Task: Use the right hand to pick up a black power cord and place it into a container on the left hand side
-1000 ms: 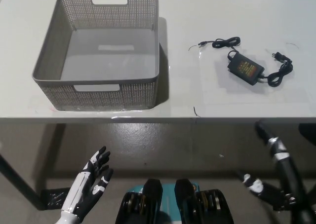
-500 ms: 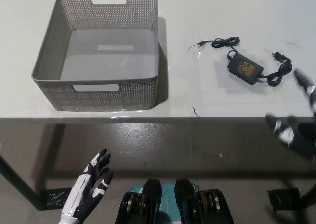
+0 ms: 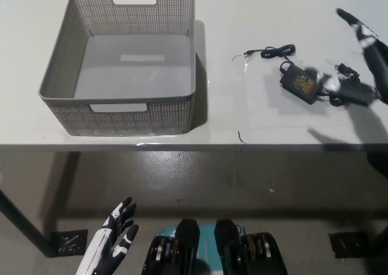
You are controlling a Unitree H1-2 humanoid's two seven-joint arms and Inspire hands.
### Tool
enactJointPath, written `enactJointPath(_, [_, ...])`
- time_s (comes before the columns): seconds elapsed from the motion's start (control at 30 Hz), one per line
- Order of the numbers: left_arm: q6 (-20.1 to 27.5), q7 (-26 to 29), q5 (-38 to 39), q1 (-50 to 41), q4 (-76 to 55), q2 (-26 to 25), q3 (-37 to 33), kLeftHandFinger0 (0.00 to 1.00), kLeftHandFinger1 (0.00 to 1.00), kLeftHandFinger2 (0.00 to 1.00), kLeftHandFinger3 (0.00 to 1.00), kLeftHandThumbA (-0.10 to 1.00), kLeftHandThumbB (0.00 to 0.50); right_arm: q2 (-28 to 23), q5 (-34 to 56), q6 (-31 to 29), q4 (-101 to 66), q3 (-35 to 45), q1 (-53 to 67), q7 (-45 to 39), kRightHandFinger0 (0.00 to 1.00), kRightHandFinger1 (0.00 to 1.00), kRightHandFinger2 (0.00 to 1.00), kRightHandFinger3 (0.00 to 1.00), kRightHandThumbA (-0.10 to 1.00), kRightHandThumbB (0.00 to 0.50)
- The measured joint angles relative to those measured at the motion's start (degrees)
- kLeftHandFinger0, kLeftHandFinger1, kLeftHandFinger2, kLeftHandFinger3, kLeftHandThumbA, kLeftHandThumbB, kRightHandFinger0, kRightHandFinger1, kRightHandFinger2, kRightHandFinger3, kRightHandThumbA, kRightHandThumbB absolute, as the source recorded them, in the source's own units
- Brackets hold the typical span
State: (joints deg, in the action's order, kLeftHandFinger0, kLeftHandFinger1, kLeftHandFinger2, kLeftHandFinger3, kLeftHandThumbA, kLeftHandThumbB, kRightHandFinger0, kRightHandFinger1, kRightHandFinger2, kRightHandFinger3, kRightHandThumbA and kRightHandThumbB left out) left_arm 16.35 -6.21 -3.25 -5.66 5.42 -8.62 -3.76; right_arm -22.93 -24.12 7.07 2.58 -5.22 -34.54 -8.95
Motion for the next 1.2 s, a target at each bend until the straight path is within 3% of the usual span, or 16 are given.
enactJointPath(0.03, [0.1,-0.04,0.01,-0.15,0.01,0.0,-0.03,1.0,1.0,1.0,1.0,0.81,0.35,-0.01,-0.67,1.23,1.82,-0.98,-1.5,-0.53,1.0,1.0,1.0,1.0,0.86,0.5])
enactJointPath(0.1, [0.3,-0.11,0.01,-0.45,0.01,0.0,-0.1,1.0,1.0,1.0,1.0,0.8,0.352,-0.15,-1.73,2.92,4.96,-2.68,-3.79,-1.35,1.0,1.0,1.0,1.0,0.88,0.5])
enactJointPath(0.37, [0.82,-0.12,-0.02,-0.85,0.03,0.0,-0.17,1.0,1.0,1.0,1.0,0.81,0.351,-0.12,-4.1,5.9,20.14,-8.16,-12.85,-3.51,1.0,1.0,1.0,1.0,0.84,0.5])
enactJointPath(0.7, [1.3,-0.12,-0.16,-1.3,0.01,0.0,-0.46,1.0,1.0,1.0,1.0,0.8,0.336,0.54,-5.39,6.19,37.43,-13.42,-19.43,-4.02,1.0,1.0,1.0,1.0,0.87,0.5])
enactJointPath(1.2, [1.47,-0.12,-0.42,-1.27,-0.01,-0.01,-0.49,1.0,1.0,1.0,1.0,0.82,0.36,1.02,-5.87,5.25,50.55,-17.0,-24.65,-3.99,1.0,1.0,1.0,1.0,0.88,0.5])
